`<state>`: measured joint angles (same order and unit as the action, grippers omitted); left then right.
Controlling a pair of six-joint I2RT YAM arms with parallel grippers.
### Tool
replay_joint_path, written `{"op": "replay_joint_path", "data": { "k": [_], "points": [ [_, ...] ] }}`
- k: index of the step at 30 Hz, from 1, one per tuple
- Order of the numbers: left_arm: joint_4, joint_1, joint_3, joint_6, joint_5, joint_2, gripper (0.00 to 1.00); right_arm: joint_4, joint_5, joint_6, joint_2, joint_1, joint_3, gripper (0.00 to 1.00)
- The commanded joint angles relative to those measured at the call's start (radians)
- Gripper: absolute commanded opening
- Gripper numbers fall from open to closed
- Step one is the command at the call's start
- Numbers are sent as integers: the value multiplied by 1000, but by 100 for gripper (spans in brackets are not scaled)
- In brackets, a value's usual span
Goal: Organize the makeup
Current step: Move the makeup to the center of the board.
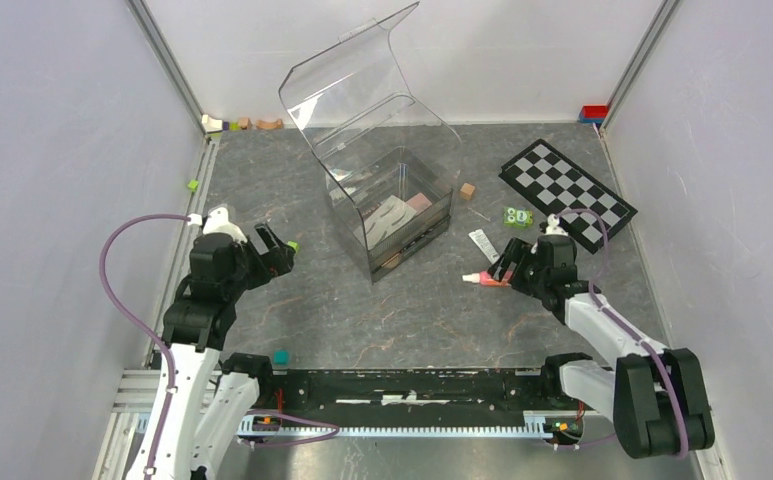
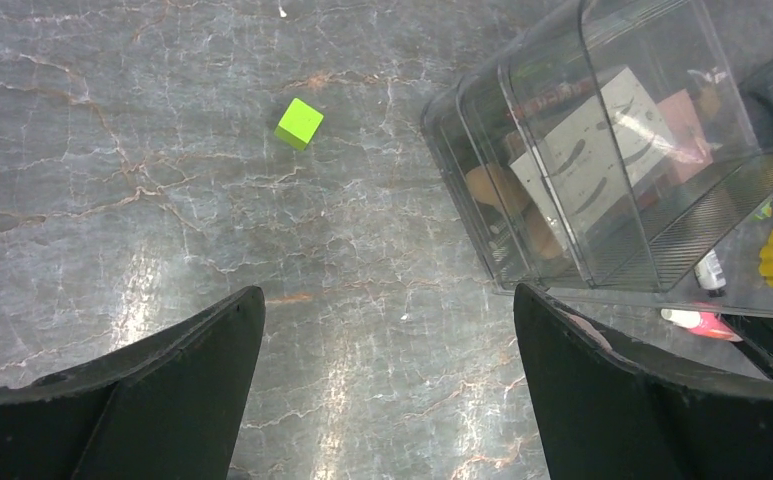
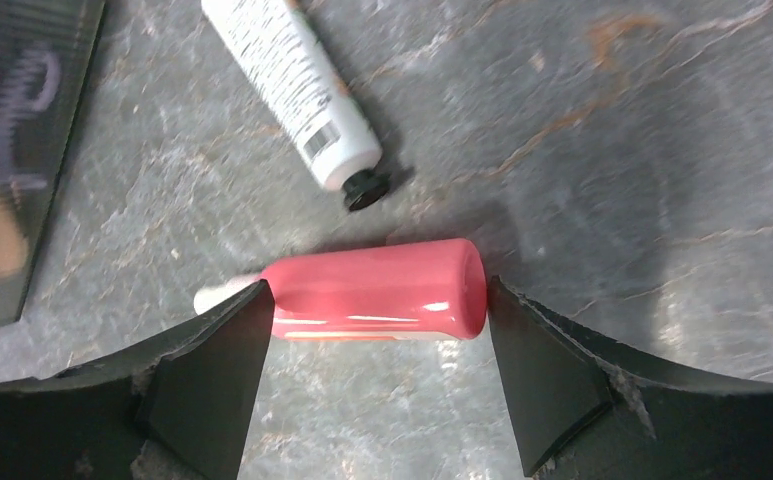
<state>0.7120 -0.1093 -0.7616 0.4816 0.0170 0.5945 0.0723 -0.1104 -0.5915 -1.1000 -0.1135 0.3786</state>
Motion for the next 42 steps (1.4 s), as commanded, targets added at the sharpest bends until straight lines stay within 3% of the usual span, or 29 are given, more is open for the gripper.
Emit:
{"op": "replay_joint_path", "data": {
  "k": [1, 7, 16, 25, 36, 42],
  "points": [
    [10, -1, -14, -34, 6, 6, 100, 78, -45, -74, 59, -52, -56, 85],
    [-2, -2, -12, -49, -12, 9, 100, 123, -58, -87, 170, -120, -81, 85],
    [-5, -1, -9, -49, -12, 49, 100, 260, 92, 142, 229, -123, 77, 87],
    [-8, -1, -8, -51, -38, 65, 100, 334, -87, 420, 7, -141, 274, 87],
    [-16, -2, -8, -55, -53, 66, 100, 488, 26, 646, -212, -291, 508, 86],
    [-19, -4, -4, -57, -54, 61, 100, 540, 49, 770, -344, -326, 582, 81]
  ]
}}
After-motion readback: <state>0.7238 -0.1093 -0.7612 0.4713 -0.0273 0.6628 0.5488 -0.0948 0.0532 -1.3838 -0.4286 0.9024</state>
